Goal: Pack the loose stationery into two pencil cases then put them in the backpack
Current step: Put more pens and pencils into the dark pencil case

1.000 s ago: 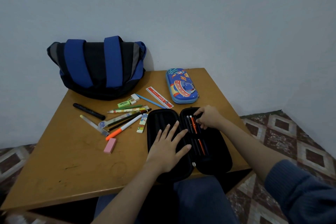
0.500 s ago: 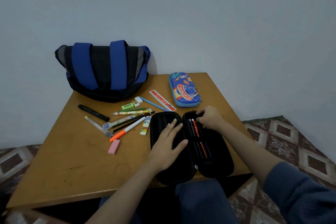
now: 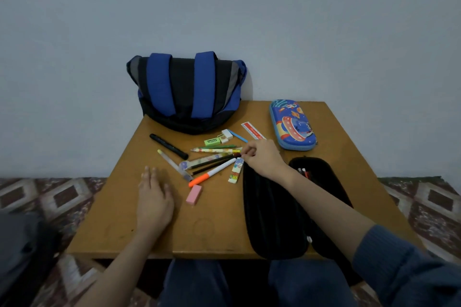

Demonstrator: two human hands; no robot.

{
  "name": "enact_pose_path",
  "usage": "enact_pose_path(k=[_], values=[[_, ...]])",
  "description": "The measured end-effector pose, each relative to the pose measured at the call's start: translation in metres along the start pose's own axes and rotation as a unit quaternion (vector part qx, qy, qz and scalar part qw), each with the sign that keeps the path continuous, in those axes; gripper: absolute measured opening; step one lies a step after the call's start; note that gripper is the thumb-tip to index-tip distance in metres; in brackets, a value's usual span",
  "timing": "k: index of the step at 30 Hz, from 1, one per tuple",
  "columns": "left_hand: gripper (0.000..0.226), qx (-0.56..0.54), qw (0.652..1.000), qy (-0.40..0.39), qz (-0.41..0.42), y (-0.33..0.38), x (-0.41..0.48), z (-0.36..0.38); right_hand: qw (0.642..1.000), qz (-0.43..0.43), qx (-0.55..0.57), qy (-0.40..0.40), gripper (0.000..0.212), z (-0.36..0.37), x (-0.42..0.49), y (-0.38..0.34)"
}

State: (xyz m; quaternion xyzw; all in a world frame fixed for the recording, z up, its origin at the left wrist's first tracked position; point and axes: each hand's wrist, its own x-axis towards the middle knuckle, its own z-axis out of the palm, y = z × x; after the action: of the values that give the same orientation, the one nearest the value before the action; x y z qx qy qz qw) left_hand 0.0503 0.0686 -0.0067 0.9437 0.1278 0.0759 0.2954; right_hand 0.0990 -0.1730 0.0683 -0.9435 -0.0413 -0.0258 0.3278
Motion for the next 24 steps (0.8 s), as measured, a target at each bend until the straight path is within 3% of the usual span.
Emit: enact_pose_path(k=[6,14,24], values=[[0.055,0.103,0.994,-0.015,0.022,-0.003,0.005,0.005,0.998,-0.045,-0.002,-0.051,0.016,0.052,0.013,-0.044],[0.055,0.108,0.993,-0.023,0.045,-0.004,0.004,0.002,0.989,-0.062,-0.086,-0.101,0.03,0.104,0.025,-0.073],[0.055,0.107,0.993,-0.019,0.046,-0.006,0.006,0.004,0.994,-0.047,-0.072,-0.061,0.019,0.113,0.027,-0.072]])
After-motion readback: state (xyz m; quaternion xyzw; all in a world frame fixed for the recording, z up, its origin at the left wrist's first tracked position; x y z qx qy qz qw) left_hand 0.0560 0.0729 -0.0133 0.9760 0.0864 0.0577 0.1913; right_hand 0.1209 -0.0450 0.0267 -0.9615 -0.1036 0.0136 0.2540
